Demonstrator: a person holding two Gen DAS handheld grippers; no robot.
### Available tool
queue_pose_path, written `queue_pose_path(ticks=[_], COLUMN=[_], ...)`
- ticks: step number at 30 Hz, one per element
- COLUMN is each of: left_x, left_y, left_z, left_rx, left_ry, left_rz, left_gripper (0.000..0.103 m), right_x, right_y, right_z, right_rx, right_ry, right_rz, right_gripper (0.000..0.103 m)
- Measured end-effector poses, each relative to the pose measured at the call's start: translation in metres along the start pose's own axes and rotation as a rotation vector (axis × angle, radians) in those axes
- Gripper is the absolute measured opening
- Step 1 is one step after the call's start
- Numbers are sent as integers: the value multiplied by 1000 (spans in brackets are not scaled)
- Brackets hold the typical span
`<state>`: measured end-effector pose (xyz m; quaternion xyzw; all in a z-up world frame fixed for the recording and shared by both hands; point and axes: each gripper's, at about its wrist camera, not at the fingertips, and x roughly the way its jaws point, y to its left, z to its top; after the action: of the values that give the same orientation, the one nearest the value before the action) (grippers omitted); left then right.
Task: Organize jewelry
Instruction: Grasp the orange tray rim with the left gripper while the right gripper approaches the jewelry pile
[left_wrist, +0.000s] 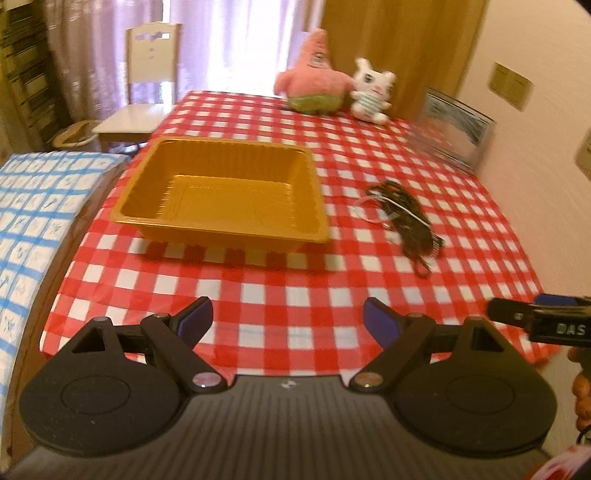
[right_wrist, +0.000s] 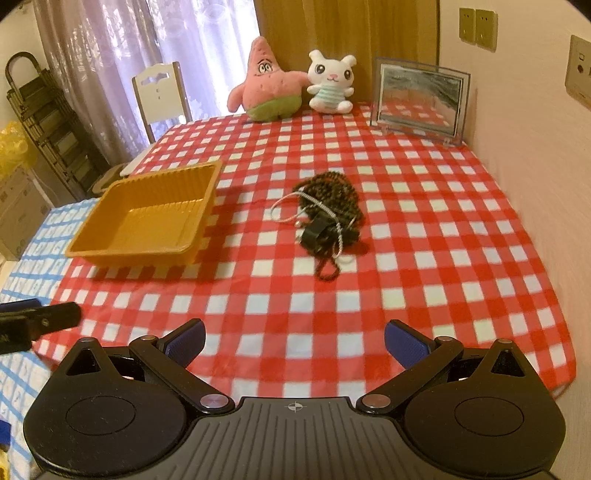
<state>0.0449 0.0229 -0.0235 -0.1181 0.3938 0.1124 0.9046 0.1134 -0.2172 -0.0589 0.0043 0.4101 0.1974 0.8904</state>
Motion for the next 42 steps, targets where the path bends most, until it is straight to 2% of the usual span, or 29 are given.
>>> queue_pose_path(ticks=[8,15,19,26,34,42], left_x=[24,38,50,84,125,169], left_y=[33,70,96,143,177,181], left_z=[-4,-2,3,15,24,34], left_rx=[-136,-234,-280,-364,-437,-400], left_ry=[-42,-75,-128,-253,-297,-287], left_rz=[142,201,206,209,164,144], left_gripper=[76,75,75,75,74,50], right_x=[28,55,69,87,114,134], right_y=[-21,-21,-15,-6,11,20], right_z=[13,24,33,52,61,59], right_rx=[-32,19,45,97,109,104], right_ry=[-26,-19,-13,-29,11,76], right_rz=[38,48,39,-28,-102,-164], right_gripper=[103,103,103,103,103,103])
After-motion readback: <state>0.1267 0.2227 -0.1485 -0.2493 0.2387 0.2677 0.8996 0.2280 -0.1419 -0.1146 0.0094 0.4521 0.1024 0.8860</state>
